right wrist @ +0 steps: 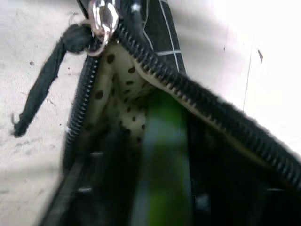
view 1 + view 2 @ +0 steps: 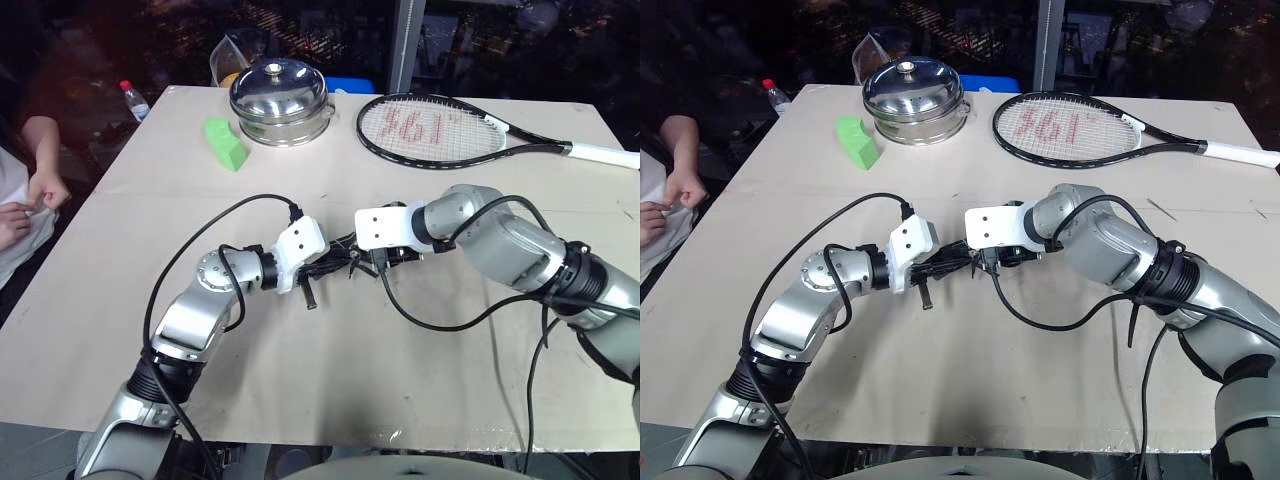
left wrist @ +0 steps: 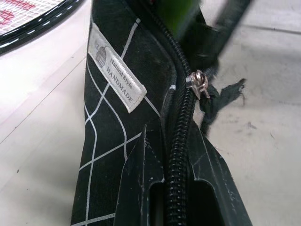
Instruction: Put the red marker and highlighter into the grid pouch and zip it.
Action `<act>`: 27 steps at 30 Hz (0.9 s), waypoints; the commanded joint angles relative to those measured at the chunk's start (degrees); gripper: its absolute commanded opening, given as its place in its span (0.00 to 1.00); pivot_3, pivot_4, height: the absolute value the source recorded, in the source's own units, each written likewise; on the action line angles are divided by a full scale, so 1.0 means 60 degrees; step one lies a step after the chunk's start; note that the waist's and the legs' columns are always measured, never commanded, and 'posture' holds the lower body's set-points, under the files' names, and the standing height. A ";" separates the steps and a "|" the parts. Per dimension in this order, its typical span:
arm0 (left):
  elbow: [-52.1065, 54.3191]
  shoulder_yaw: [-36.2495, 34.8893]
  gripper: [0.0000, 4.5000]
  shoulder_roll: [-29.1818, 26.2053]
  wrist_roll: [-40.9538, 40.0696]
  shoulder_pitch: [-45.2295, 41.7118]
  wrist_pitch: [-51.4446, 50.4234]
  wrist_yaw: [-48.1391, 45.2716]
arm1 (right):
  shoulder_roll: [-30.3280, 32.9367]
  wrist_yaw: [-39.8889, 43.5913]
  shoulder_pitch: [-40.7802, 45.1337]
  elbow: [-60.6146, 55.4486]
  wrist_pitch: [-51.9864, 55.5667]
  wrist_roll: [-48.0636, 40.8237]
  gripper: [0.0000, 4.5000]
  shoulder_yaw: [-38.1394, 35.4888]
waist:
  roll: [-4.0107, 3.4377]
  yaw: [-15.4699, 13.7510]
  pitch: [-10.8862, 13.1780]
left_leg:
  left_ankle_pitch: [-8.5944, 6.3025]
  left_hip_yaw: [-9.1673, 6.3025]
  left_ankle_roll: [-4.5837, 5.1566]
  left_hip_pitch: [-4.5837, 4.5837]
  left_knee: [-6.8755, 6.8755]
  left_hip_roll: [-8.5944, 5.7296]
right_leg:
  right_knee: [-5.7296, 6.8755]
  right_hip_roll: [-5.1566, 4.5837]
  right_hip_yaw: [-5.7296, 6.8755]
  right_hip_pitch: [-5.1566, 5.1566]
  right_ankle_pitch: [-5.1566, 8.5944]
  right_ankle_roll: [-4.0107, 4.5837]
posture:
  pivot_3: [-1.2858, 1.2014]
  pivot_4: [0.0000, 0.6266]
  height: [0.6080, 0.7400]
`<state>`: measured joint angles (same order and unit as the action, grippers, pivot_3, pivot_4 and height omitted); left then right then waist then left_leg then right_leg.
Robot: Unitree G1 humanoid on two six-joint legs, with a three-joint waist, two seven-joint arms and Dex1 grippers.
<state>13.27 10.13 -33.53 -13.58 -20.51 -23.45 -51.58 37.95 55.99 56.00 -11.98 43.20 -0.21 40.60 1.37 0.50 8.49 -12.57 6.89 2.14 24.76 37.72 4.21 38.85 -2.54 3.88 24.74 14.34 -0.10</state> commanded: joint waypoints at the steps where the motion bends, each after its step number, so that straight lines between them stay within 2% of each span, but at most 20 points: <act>1: 0.0260 -0.0420 0.00 0.0045 -0.0230 -0.0015 -0.0371 0.0306 | 0.0593 0.1164 -0.0176 -0.1426 0.2558 -0.2792 0.80 -0.3625 | -0.0007 -0.0023 0.0006 | 0.0000 -0.0002 0.0000 0.0000 0.0001 0.0000 | 0.0000 -0.0001 0.0000 -0.0001 -0.0001 0.0000 | 0.52 0.24 1.00; 3: 0.0195 -0.0526 0.00 0.0164 -0.0344 -0.0131 -0.0571 0.0418 | 0.0750 0.1679 -0.0494 -0.2145 0.4320 -0.4634 0.80 -0.5401 | -0.0009 -0.0047 0.0008 | -0.0011 -0.0009 0.0018 -0.0002 0.0001 -0.0001 | 0.0000 -0.0005 0.0006 -0.0006 -0.0002 0.0001 | 0.52 0.24 1.00; 4: 0.0170 -0.0553 0.00 0.0214 -0.0398 -0.0203 -0.0657 0.0455 | 0.0703 0.1543 -0.0733 -0.2450 0.4963 -0.5104 0.80 -0.6026 | -0.0009 -0.0049 0.0007 | -0.0020 -0.0018 0.0032 -0.0004 0.0001 0.0000 | -0.0002 -0.0008 0.0012 -0.0013 -0.0002 0.0002 | 0.52 0.24 1.00; 8: 0.0097 -0.0541 0.00 0.0268 -0.0462 -0.0417 -0.0803 0.0471 | 0.0508 0.0356 -0.2084 -0.3827 0.6469 -0.5744 0.80 -0.6900 | -0.0002 -0.0018 0.0002 | -0.0022 -0.0038 0.0035 -0.0015 0.0000 0.0005 | 0.0000 -0.0035 0.0019 -0.0025 -0.0001 0.0005 | 0.52 0.24 1.00; 11: 0.0067 -0.0599 0.00 0.0379 -0.0652 -0.0619 -0.1019 0.0520 | -0.1107 -0.1753 -0.3576 -0.4572 0.7500 -0.5185 0.80 -0.7003 | -0.0011 0.0056 0.0004 | -0.0021 -0.0034 0.0034 -0.0015 0.0003 0.0005 | 0.0015 -0.0035 0.0006 -0.0020 -0.0001 0.0006 | 0.52 0.24 1.00; 14: 0.0065 -0.0617 0.00 0.0407 -0.0708 -0.0755 -0.1169 0.0501 | -0.2590 -0.3043 -0.4201 -0.4649 0.7810 -0.4901 0.80 -0.6982 | -0.0017 0.0054 0.0007 | -0.0018 -0.0032 0.0030 -0.0009 0.0003 0.0001 | 0.0019 -0.0020 0.0005 -0.0011 -0.0001 0.0004 | 0.52 0.24 1.00; 18: 0.0109 -0.0479 0.00 0.0372 -0.0677 -0.0787 -0.1167 0.0405 | -0.4645 -0.4544 -0.4195 -0.3810 0.7634 -0.4405 0.80 -0.7126 | -0.0016 0.0051 0.0006 | -0.0018 -0.0033 0.0028 -0.0012 0.0005 0.0001 | 0.0017 0.0015 0.0004 -0.0013 -0.0001 0.0002 | 0.52 0.24 1.00; 23: 0.0118 -0.0331 0.00 0.0333 -0.0563 -0.0777 -0.1104 0.0370 | -0.6317 -0.5498 -0.3483 -0.2740 0.7144 -0.4345 0.80 -0.7749 | -0.0017 0.0034 0.0007 | -0.0014 -0.0029 0.0022 -0.0004 0.0006 -0.0005 | 0.0010 0.0012 0.0006 -0.0013 -0.0002 0.0000 | 0.52 0.24 1.00; 24: 0.0123 -0.0311 0.00 0.0327 -0.0548 -0.0782 -0.1100 0.0372 | -0.6499 -0.5583 -0.3339 -0.2622 0.7141 -0.4386 0.72 -0.7872 | -0.0017 0.0040 0.0007 | -0.0014 -0.0028 0.0023 -0.0005 0.0007 -0.0006 | 0.0011 0.0012 0.0004 -0.0013 -0.0002 0.0000 | 0.52 0.24 1.00; 26: 0.0131 -0.0258 0.00 0.0296 -0.0489 -0.0789 -0.1048 0.0379 | -0.6660 -0.5684 -0.3176 -0.2492 0.7185 -0.4454 0.63 -0.7983 | -0.0017 0.0045 0.0006 | -0.0015 -0.0030 0.0024 -0.0007 0.0006 -0.0004 | 0.0013 0.0015 0.0007 -0.0013 -0.0002 0.0001 | 0.52 0.24 1.00; 27: 0.0142 -0.0238 0.00 0.0283 -0.0476 -0.0786 -0.1031 0.0384 | -0.6714 -0.5776 -0.3115 -0.2421 0.7170 -0.4439 0.52 -0.8003 | -0.0017 0.0043 0.0007 | -0.0015 -0.0033 0.0024 -0.0006 0.0005 -0.0003 | 0.0012 0.0017 0.0009 -0.0013 -0.0002 0.0001 | 0.52 0.24 1.00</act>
<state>12.74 8.51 -31.60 -16.84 -24.58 -30.53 -48.87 -1.73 21.94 35.99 -25.80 87.26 -25.82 -6.16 1.27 0.76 8.53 -12.66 6.70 2.28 24.73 37.75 4.20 38.91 -2.45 3.93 24.66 14.33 -0.09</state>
